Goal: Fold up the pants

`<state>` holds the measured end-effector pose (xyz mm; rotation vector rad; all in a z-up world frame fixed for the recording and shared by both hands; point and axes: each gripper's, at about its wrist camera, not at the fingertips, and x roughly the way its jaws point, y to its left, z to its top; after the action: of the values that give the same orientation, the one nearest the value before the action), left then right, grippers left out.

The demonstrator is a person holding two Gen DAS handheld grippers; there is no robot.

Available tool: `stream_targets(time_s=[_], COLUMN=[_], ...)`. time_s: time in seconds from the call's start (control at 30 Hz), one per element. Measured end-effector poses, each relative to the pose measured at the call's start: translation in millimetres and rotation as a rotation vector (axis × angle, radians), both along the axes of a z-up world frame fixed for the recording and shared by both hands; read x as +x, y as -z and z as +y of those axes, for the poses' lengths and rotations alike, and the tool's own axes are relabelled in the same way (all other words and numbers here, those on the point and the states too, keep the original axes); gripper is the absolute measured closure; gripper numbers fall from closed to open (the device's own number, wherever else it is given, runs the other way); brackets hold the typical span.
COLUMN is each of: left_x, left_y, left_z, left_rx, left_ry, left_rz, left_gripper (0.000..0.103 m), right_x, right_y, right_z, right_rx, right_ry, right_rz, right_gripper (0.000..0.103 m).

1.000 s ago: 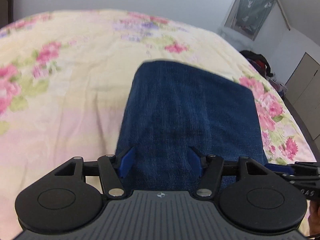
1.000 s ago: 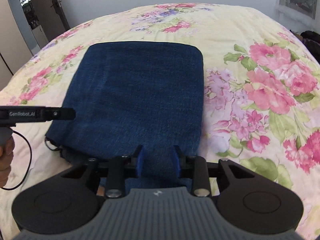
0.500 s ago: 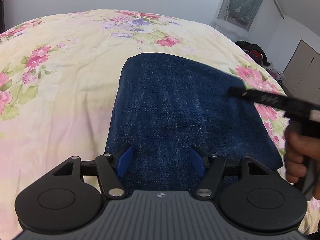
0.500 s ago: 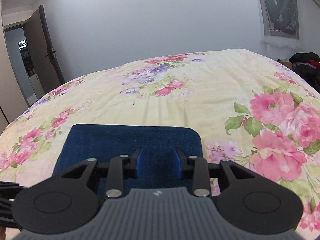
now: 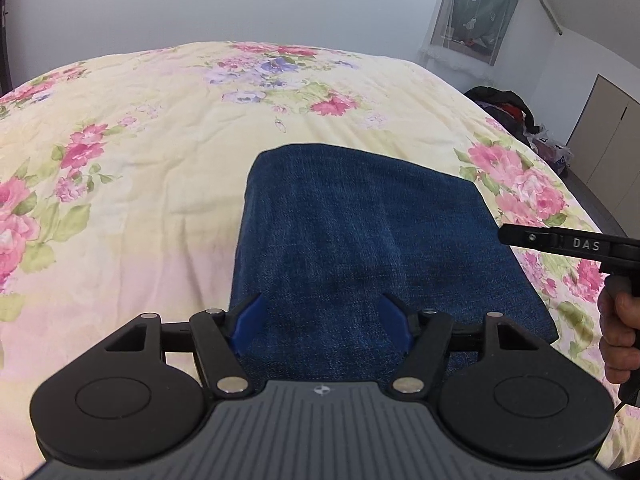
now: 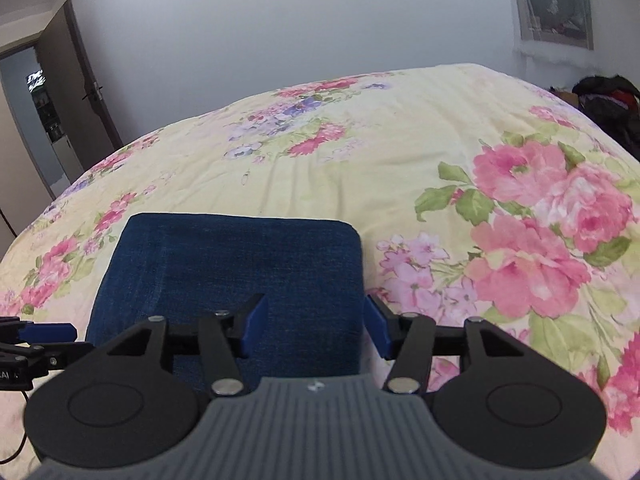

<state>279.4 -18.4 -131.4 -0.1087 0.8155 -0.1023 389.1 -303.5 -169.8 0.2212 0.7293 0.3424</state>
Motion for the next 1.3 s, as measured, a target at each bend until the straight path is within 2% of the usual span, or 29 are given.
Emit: stream_targets(time_s=[0.13,0.23,0.37,0.43,0.57,0.7,0.83,1.03,1.13,1.3], left_x=[6,17,31,35,45,50,56,63,69,77], left_y=[-5,1,17,25,38,51,64,72,76,90], left_z=[15,38,68,81,97,104,105,101,100,101], left_rx=[-0.040,-0.173,-0.361,-0.427,-0.516,-0.592,-0.644,-0.657,-0.667,-0.737], left_ry=[-0.015,-0.051,-0.102,-0.130,-0.151,-0.171,-0.179,-0.141,-0.105,-0.067], left_rz=[-0.002,0.048,0.125,0.156,0.208,0.228,0.264,0.274,0.273,0.289], left_gripper=[0.020,0.020,0.020,0.020,0.020,0.020,0.020,0.014,0.012,0.009], right_x=[5,10,17,19,23,23,22,21,23,25], right_y=[7,19,33,40,53,59,65,71,72,73], right_z=[-25,-36,-40,-42,-43,-43,-43,-44,-39,-23], right_rx=[0.123,0.238,0.294,0.328,0.408,0.433,0.453,0.450,0.452,0.446], right_ry=[0.051,0.045,0.040,0.031,-0.017,-0.033,-0.057,-0.091,-0.109,-0.170], right_rz=[0.074,0.151,0.223,0.255,0.325,0.357,0.388,0.403,0.408,0.401], right_gripper=[0.052,0.051,0.051,0.051,0.048,0.046,0.043,0.042,0.037,0.030])
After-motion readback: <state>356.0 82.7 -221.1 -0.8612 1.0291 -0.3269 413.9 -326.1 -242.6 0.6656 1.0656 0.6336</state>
